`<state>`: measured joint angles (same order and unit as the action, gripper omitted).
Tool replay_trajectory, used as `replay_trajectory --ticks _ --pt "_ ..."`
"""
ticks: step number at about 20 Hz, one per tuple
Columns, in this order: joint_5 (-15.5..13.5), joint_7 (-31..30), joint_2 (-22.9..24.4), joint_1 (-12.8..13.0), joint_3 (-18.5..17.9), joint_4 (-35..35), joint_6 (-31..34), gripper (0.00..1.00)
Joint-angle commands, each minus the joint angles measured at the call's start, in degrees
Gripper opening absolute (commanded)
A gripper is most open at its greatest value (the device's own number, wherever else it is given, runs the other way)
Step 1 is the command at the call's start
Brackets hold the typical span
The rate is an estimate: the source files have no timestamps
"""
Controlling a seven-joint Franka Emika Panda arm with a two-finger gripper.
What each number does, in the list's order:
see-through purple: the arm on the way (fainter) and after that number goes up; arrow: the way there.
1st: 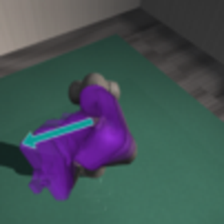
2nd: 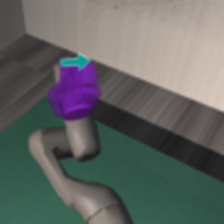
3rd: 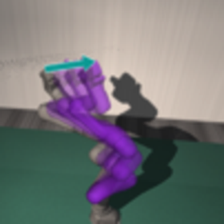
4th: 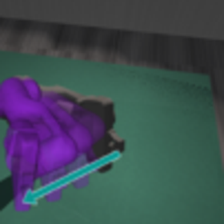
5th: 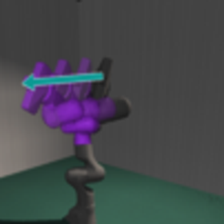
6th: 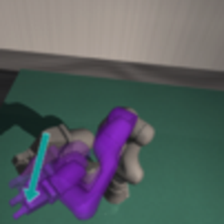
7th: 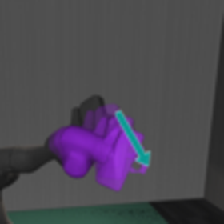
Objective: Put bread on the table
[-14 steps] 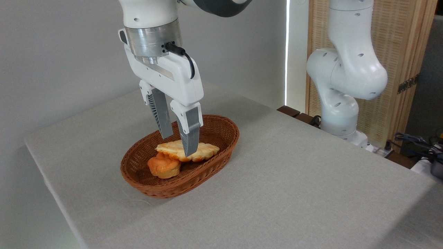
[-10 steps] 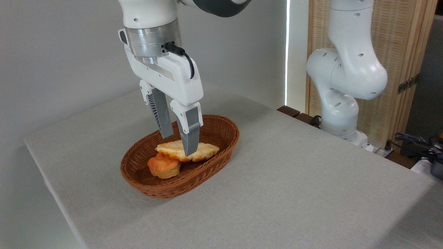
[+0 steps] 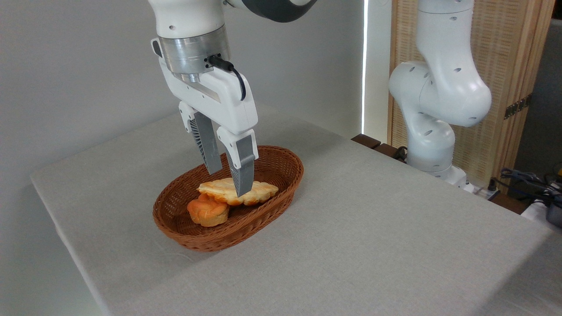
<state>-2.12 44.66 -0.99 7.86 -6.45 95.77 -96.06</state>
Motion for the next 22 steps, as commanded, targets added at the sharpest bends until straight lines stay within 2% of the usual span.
replay_trajectory --ticks 1,16,19,22 --pt "0.0 -1.1 0.4 0.4 -0.1 0.0 1.3 1.00" --pt "-0.4 -0.4 0.3 0.4 -0.1 -0.1 1.2 1.00" --pt "-0.3 -0.5 -0.6 0.5 2.4 0.1 1.3 1.00" --pt "-0.3 -0.4 -0.9 0.5 2.8 0.1 1.3 1.00"
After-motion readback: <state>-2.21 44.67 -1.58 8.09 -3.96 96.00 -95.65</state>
